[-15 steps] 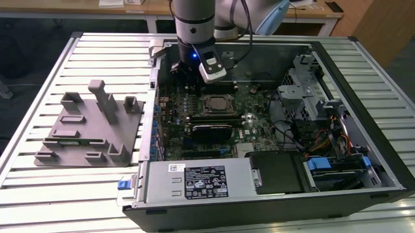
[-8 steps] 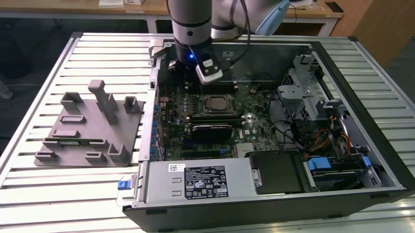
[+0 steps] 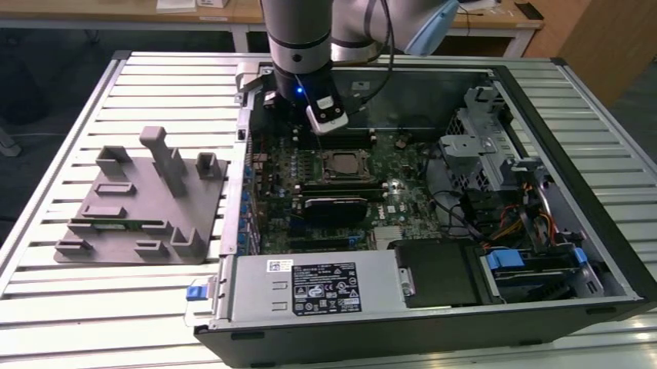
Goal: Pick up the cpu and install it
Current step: 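Install the first cpu locking lever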
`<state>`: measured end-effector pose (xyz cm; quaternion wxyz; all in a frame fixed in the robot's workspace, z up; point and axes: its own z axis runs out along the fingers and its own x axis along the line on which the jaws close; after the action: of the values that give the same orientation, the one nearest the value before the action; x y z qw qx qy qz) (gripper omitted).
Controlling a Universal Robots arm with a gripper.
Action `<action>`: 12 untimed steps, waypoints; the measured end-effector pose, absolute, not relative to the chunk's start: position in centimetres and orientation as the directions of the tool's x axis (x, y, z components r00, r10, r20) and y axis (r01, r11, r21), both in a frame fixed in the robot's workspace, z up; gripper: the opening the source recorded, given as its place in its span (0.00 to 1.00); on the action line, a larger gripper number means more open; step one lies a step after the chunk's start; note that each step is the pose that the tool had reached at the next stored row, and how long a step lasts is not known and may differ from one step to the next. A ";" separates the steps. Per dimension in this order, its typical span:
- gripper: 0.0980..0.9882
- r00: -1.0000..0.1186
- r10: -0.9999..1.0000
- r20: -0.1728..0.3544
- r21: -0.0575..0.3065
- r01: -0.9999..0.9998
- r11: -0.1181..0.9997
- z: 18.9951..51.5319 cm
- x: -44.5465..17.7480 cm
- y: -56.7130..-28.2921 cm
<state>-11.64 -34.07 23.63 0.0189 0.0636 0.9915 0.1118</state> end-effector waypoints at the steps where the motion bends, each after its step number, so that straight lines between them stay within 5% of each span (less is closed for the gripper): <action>1: 0.01 -0.991 0.130 -0.023 0.224 0.122 0.967 23.6 -11.6 -34.1; 12: 0.01 -0.991 0.130 -0.023 0.224 0.122 0.967 23.6 -9.4 -34.1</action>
<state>-9.41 -34.08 23.59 0.0186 0.0637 0.9915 0.1117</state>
